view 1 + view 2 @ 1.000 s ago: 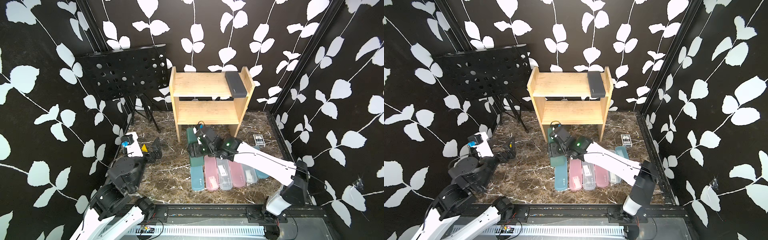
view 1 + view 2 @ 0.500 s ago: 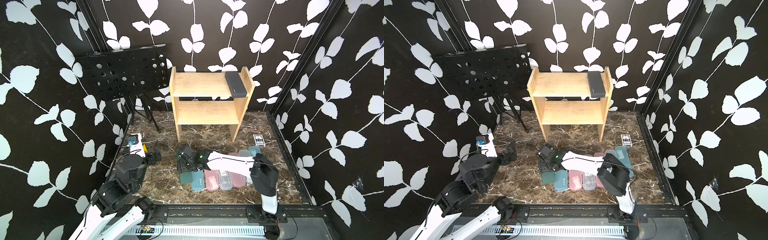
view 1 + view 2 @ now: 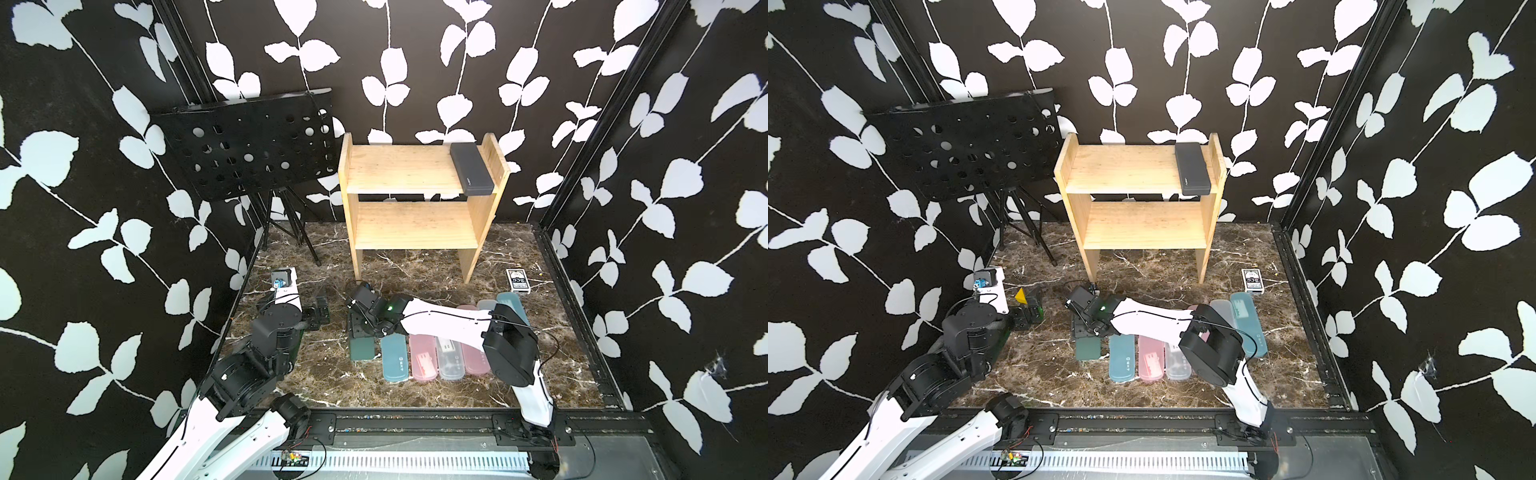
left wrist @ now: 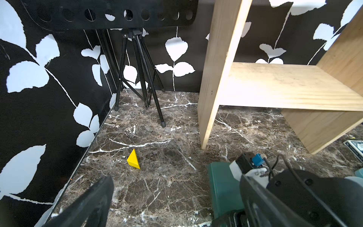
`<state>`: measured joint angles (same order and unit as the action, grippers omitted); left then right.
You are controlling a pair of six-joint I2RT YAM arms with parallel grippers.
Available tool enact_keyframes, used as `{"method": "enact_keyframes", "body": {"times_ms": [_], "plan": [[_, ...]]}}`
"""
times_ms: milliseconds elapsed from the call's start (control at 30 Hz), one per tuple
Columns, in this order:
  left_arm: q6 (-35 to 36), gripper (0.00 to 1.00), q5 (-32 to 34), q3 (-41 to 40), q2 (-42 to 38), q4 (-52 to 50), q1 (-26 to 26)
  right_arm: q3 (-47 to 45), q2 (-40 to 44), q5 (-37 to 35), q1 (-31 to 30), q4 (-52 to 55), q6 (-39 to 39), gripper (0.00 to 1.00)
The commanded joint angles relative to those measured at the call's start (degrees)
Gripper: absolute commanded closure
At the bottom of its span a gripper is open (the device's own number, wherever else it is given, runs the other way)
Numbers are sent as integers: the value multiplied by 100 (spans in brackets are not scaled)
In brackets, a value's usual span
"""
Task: Remove the pencil cases from the shelf
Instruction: Place the pencil case at the center of the board.
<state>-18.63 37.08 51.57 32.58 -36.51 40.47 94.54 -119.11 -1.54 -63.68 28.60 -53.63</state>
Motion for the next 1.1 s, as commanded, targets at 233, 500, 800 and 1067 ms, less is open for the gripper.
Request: {"method": "enact_keyframes", "body": {"times_ms": [233, 500, 800, 1067], "plan": [[18, 1, -60, -113, -77, 11, 5, 23, -275, -47, 141, 148, -9, 32], [-35, 1, -91, -231, -173, 30, 5, 33, -376, -148, 146, 321, 52, 28], [-44, 1, -131, -258, -156, 66, 5, 59, -331, -367, 201, 524, 124, 16], [-337, 1, -845, -1, 27, 381, 5, -151, 722, -866, 211, 381, 593, 13]]}}
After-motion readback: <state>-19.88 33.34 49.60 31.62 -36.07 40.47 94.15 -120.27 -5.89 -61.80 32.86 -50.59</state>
